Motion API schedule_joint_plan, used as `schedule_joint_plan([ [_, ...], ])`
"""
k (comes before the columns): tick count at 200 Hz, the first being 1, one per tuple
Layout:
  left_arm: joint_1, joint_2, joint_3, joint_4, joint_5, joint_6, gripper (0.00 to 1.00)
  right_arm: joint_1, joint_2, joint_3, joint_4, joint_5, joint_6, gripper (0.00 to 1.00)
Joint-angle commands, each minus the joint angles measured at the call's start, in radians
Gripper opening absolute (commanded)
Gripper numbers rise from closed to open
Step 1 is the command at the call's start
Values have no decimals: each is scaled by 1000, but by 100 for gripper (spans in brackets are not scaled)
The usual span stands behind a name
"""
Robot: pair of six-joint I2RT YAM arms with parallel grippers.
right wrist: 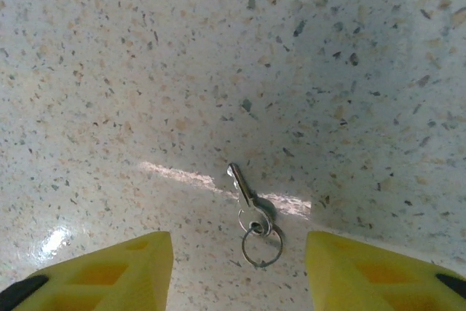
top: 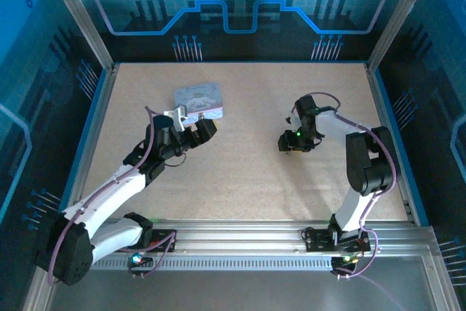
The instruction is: Unlock the padlock with the key
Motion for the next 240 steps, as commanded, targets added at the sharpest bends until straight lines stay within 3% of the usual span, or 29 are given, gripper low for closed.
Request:
schedule_joint_plan([
  [1, -9, 2, -11, 20, 19, -16, 91, 12, 22, 23, -12, 11, 16, 50],
  [122, -9, 3, -13, 10, 14, -15, 91, 31, 70, 31, -23, 26, 19, 38],
  [240, -9, 0, -12, -4, 5, -13, 91, 46, 76, 37, -35, 37, 16, 12],
])
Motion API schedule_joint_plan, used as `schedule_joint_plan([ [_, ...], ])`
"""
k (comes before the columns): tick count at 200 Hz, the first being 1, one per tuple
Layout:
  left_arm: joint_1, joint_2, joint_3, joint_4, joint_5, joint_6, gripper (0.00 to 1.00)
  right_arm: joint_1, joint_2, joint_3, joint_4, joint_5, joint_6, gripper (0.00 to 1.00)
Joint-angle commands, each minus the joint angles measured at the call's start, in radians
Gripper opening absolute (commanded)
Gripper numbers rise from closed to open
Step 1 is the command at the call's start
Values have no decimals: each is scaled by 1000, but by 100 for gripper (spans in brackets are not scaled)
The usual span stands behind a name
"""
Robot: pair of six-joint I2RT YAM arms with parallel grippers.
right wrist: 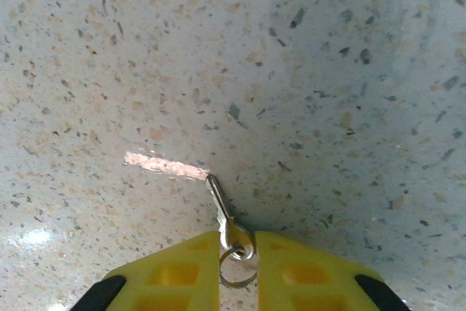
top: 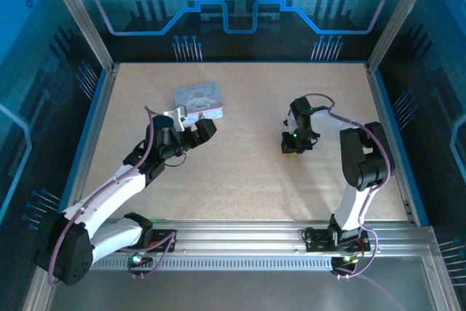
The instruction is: Unlock the padlock with the key
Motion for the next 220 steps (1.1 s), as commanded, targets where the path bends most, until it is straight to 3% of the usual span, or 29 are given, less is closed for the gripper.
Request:
schedule_joint_plan([
  [1, -9, -1, -12, -3, 5, 1, 91, 19, 20, 12, -21, -10, 2, 12],
  [120, -9, -17, -10, -7, 2, -9, 91, 21, -76, 6, -8, -32, 13, 4],
  [189, -9, -30, -25, 103, 54, -88, 91, 22, -233, -39, 128, -158, 57, 2],
  [220, -9, -22, -5, 176, 128, -89, 83, 22, -333, -64, 225, -252, 76, 1],
])
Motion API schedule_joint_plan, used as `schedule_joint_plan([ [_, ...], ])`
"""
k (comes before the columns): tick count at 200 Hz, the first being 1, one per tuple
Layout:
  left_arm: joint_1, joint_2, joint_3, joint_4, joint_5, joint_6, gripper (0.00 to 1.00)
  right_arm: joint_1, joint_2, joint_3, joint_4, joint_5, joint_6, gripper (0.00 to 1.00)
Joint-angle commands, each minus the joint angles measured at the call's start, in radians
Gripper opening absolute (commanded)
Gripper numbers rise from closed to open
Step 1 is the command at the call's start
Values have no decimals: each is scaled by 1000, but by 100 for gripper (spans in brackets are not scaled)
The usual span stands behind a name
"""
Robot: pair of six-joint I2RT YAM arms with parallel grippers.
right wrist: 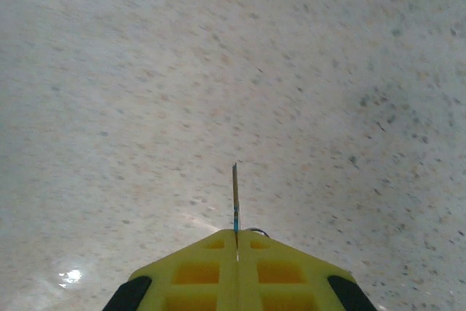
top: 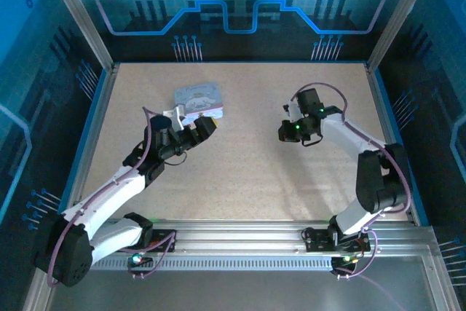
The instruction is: Unlock the padlock with the key
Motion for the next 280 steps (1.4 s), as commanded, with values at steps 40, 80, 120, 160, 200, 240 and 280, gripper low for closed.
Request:
schedule_joint_plan([
  [40, -11, 3, 37, 179, 142, -38, 71, 11, -185, -33, 202, -260, 47, 1],
  [80, -18, 34, 52, 328, 190, -116, 64, 18, -258, -29, 277, -361, 88, 1],
  [120, -42, 65, 88, 422, 220, -169, 63, 37, -296, -5, 314, -465, 115, 1],
  [160, -90, 98, 143, 430, 230, -156, 63, 85, -301, 55, 297, -558, 108, 0],
  [200, -120, 121, 174, 440, 236, -146, 62, 122, -303, 106, 271, -602, 99, 0],
  [240, -140, 150, 197, 434, 245, -134, 60, 151, -287, 145, 236, -632, 78, 0],
  [280, -148, 164, 207, 447, 246, -133, 56, 177, -267, 165, 218, -642, 63, 0],
])
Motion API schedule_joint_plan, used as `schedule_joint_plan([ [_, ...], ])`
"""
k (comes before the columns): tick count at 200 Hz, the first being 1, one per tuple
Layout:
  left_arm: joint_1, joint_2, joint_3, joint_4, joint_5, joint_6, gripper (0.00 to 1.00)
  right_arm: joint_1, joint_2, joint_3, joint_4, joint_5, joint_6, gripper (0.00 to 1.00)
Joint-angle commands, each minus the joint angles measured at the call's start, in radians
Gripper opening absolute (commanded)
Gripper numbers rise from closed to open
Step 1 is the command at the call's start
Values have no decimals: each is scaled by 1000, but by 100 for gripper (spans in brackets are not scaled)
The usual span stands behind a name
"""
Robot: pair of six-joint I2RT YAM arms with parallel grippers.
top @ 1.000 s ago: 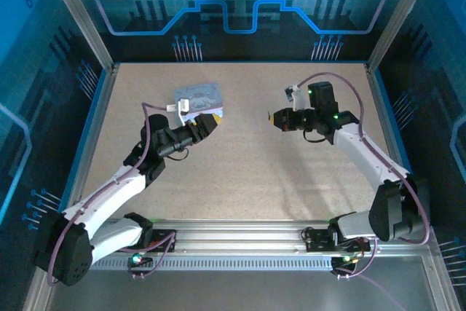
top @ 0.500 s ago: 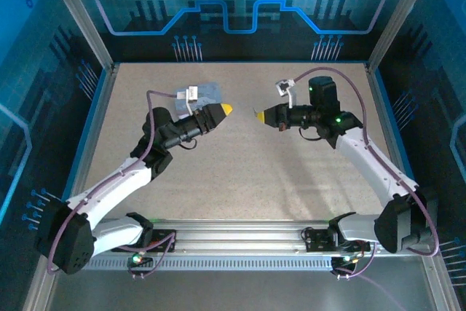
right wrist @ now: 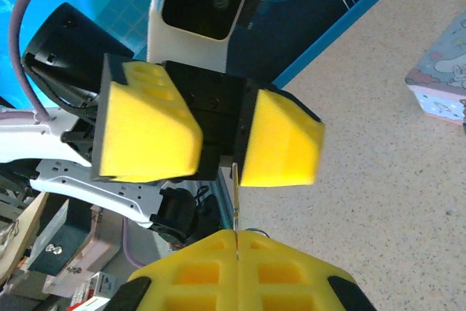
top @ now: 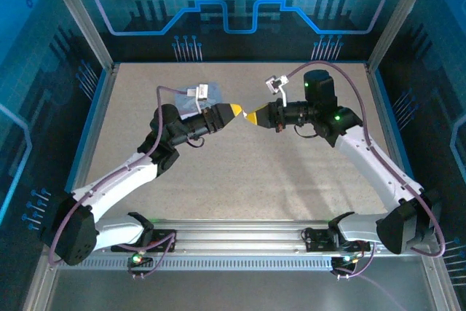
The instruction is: Unlock the padlock with the key
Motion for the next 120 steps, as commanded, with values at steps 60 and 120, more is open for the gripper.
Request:
schedule_joint_plan([
  [60, -11, 10, 42, 41, 24, 15, 45, 36, 44, 60, -49, -34, -37, 0],
  [120, -11, 13, 40, 44, 22, 15, 28, 38, 49, 60, -49, -29, -36, 0],
])
